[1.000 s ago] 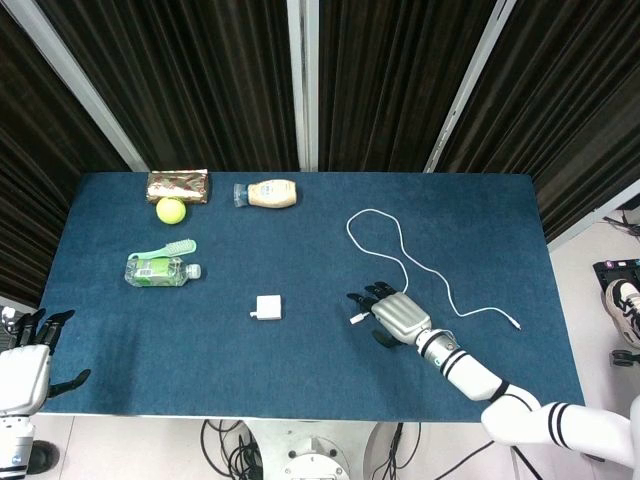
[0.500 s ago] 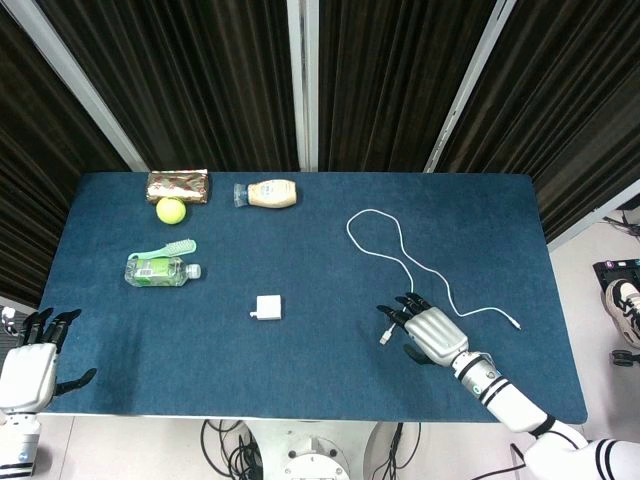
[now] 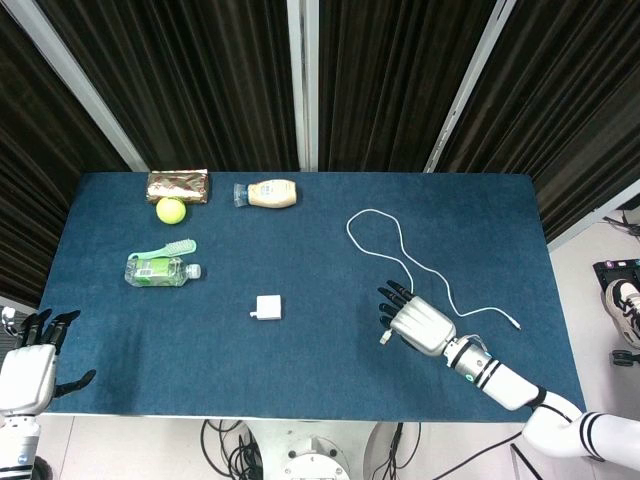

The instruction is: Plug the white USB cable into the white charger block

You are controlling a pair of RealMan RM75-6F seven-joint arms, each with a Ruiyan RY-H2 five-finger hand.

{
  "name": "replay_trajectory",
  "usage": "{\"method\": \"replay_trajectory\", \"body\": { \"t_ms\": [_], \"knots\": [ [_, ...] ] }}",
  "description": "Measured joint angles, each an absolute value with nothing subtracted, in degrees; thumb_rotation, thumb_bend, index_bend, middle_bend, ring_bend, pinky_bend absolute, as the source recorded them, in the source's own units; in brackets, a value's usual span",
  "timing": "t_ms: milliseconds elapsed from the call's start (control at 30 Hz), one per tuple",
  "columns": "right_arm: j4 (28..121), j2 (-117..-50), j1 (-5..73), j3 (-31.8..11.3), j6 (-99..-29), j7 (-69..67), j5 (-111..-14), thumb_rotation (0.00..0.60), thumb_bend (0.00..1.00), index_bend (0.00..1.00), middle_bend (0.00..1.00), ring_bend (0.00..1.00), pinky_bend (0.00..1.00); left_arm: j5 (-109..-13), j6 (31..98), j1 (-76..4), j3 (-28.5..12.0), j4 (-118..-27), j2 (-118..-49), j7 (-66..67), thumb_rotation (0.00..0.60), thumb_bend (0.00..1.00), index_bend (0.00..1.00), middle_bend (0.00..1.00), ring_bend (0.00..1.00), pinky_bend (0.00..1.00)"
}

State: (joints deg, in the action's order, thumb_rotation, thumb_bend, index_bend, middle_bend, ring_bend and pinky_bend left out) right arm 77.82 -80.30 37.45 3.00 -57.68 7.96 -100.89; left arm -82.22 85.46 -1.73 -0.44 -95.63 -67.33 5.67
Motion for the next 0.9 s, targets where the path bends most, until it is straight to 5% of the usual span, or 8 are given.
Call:
{"method": "replay_trajectory", "body": {
  "t_ms": [900],
  "knots": [
    [67.7, -87.2, 38.2, 5.7, -61.9, 8.7, -104.4, 0.6, 0.31, 0.45, 0.3, 0.06, 0.0, -81.7, 84.2, -1.6, -0.5, -95.5, -67.3, 4.9, 0.6, 0.12, 0.13, 0.14, 0.03, 0.0]
  ]
}}
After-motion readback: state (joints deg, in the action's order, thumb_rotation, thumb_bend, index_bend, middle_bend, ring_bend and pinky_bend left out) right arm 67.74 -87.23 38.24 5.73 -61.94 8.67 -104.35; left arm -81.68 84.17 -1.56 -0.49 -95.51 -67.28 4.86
